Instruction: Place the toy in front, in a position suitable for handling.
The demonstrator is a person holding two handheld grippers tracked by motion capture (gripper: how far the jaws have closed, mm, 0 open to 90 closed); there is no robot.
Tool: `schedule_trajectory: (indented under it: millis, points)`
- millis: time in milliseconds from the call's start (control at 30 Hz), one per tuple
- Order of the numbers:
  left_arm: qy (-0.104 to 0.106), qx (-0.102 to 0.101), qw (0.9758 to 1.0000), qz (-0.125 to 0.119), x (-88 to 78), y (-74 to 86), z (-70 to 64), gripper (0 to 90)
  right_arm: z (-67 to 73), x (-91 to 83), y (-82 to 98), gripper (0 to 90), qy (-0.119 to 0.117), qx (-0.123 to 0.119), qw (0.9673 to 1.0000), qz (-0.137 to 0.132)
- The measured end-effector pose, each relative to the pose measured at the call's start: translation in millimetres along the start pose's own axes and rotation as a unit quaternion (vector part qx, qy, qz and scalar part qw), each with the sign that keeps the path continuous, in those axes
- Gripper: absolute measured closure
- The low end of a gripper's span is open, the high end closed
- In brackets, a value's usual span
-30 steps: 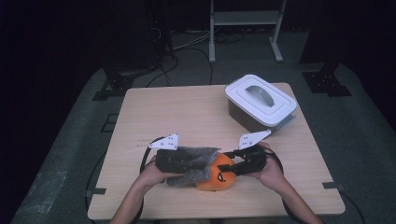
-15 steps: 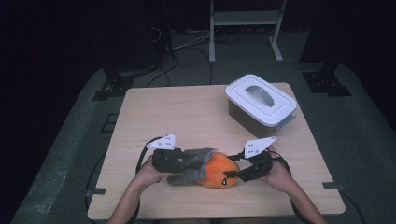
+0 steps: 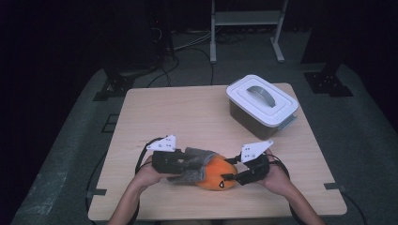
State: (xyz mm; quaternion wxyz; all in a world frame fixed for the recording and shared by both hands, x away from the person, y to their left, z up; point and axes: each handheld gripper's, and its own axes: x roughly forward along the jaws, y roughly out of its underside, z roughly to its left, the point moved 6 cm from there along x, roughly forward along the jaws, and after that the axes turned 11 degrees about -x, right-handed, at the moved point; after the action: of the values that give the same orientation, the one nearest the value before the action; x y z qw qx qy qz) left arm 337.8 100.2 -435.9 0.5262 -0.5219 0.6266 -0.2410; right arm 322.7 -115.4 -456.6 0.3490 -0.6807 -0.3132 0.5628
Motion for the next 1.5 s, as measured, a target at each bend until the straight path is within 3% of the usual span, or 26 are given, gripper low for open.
schedule_trajectory:
  millis: [133, 267, 400, 500, 567, 633, 733, 833, 933, 1000, 1067, 1133, 1267, 1367, 1433, 1500]
  points:
    - [-0.015, -0.003, 0.9998, 0.011, -5.2, 3.3, 5.9, 70.3, -2.6, -2.5, 4.1, 46.1, -0.003, 0.006, 1.0, -0.006]
    - [-0.013, -0.003, 0.9999, 0.006, -3.2, -0.5, 3.0, 70.4, -3.7, -0.6, 4.5, 45.9, 0.0, 0.017, 0.9998, -0.012]
    - [0.021, 0.018, 0.9995, -0.015, 3.7, -13.9, -13.6, 70.5, 0.7, 2.2, -1.0, 45.1, 0.008, 0.016, 0.9998, -0.009]
    - [0.016, 0.029, 0.9994, 0.003, 10.7, -13.7, -18.8, 70.4, 0.2, 2.5, -1.5, 42.9, 0.011, 0.019, 0.9997, -0.004]
    - [0.008, 0.028, 0.9995, 0.014, 11.6, -8.3, -14.3, 70.7, -2.4, 0.3, 0.1, 37.9, 0.016, 0.037, 0.9992, -0.006]
    - [0.002, 0.023, 0.9997, 0.01, 8.4, -5.1, -9.4, 70.8, -4.2, -2.1, 0.4, 32.8, 0.017, 0.069, 0.9974, -0.011]
    - [-0.016, 0.017, 0.9997, 0.012, -0.1, -1.4, -2.3, 70.8, -5.5, -10.0, 1.2, 29.0, 0.014, 0.121, 0.9924, -0.018]
    - [-0.009, -0.002, 1.0, 0.002, -4.3, 1.6, 2.3, 70.8, -2.9, -13.6, 10.8, 27.7, 0.019, 0.137, 0.9902, -0.015]
    - [0.004, -0.001, 1.0, 0.002, -0.8, 1.3, -0.3, 70.7, -2.0, -3.0, 16.3, 24.7, 0.019, 0.151, 0.9883, -0.013]
    - [0.008, 0.004, 0.9999, 0.005, 2.8, -0.3, -4.3, 70.7, -2.9, 4.6, 15.1, 23.4, 0.025, 0.147, 0.9888, -0.009]
    - [0.015, 0.008, 0.9999, -0.004, 4.9, -3.1, -7.7, 70.8, -5.0, 6.5, 13.2, 33.5, 0.031, 0.151, 0.988, -0.007]
    - [0.019, 0.009, 0.9997, -0.011, 5.6, -6.0, -9.6, 71.2, -5.6, 3.9, 9.5, 41.1, 0.038, 0.141, 0.9893, -0.002]
    - [0.034, 0.013, 0.9991, -0.022, 5.2, -12.7, -14.5, 71.5, -7.9, -1.9, 0.2, 43.5, 0.069, 0.101, 0.9925, -0.005]
    - [0.022, 0.029, 0.9992, -0.013, 7.4, -15.3, -17.4, 71.4, -5.0, 0.6, 1.9, 43.6, 0.061, 0.074, 0.9954, 0.005]
    - [0.013, 0.029, 0.9995, -0.004, 8.5, -13.4, -15.3, 71.5, -2.9, 2.1, 5.8, 43.7, 0.057, 0.06, 0.9965, 0.014]
    - [0.01, 0.028, 0.9995, 0.007, 8.9, -9.7, -13.6, 71.7, -2.8, 0.1, 7.7, 43.2, 0.047, 0.067, 0.9966, 0.011]
